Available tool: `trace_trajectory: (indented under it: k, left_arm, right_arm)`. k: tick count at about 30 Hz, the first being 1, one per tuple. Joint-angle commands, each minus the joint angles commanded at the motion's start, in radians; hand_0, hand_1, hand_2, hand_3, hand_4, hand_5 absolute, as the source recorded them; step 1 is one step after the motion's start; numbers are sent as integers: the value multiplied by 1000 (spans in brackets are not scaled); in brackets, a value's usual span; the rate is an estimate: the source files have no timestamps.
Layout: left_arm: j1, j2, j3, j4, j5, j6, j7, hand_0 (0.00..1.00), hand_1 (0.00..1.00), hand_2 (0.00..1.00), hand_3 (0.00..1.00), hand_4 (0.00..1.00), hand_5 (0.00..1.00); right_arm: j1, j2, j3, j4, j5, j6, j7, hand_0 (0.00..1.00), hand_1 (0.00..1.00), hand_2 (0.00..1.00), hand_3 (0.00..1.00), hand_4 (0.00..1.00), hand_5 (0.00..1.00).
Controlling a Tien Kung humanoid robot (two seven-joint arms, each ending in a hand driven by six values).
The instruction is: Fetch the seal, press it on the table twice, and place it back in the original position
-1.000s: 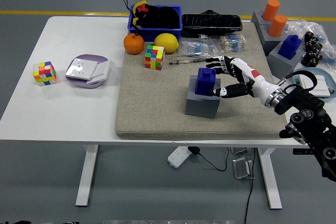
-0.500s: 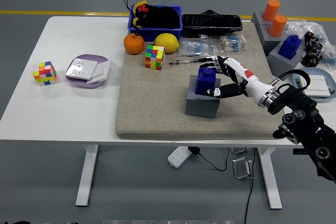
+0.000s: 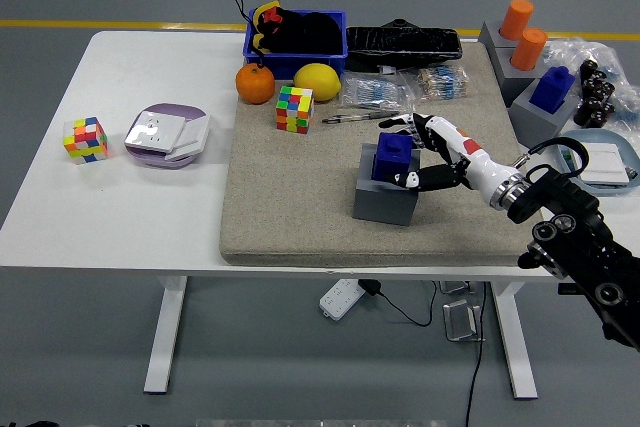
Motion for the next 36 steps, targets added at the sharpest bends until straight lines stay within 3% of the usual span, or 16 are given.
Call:
trace_trajectory:
  k: [1, 2, 7, 8, 14, 15, 28, 36]
  left_arm:
    - [1, 0, 0, 0, 0, 0, 0, 820, 818, 791, 835, 816, 432]
    - [1, -1, 0, 0, 0, 0, 0, 820, 817, 792, 836, 816, 432]
    - [1, -2, 0, 0, -2, 0, 0, 820, 817, 792, 836, 816, 432]
    - [1, -2, 0, 1, -2, 0, 0, 820, 817, 792, 836, 816, 433]
    - [-1, -3, 0, 1, -1, 0, 0, 820, 817, 792, 836, 816, 433]
    - [-1, -4, 0, 1, -2, 1, 0, 820, 817, 791, 835, 815, 432]
    - [0, -5, -8, 1, 1, 0, 0, 820, 817, 792, 836, 817, 433]
    - [-1, -5, -11, 1, 4, -1, 1, 820, 817, 791, 836, 817, 433]
  right_arm:
    - [1, 1, -3, -3, 1, -5, 3, 691, 621, 619, 714, 864, 2]
    - [1, 1, -5, -5, 2, -12, 7, 672, 588, 574, 665, 790, 2]
    - [5, 4, -12, -14, -1, -53, 26, 672, 588, 574, 665, 790, 2]
    - [6, 5, -13, -16, -2, -58, 29, 599, 500, 475, 526, 694, 2]
    - [11, 5, -21, -23, -2, -80, 37, 599, 500, 475, 526, 694, 2]
    - [11, 5, -23, -23, -1, -81, 37, 563, 444, 400, 428, 692, 2]
    - [4, -3, -16, 3, 4, -78, 34, 543, 417, 372, 371, 666, 2]
    - [-14, -23, 70, 51, -21, -59, 18, 544, 416, 371, 369, 668, 2]
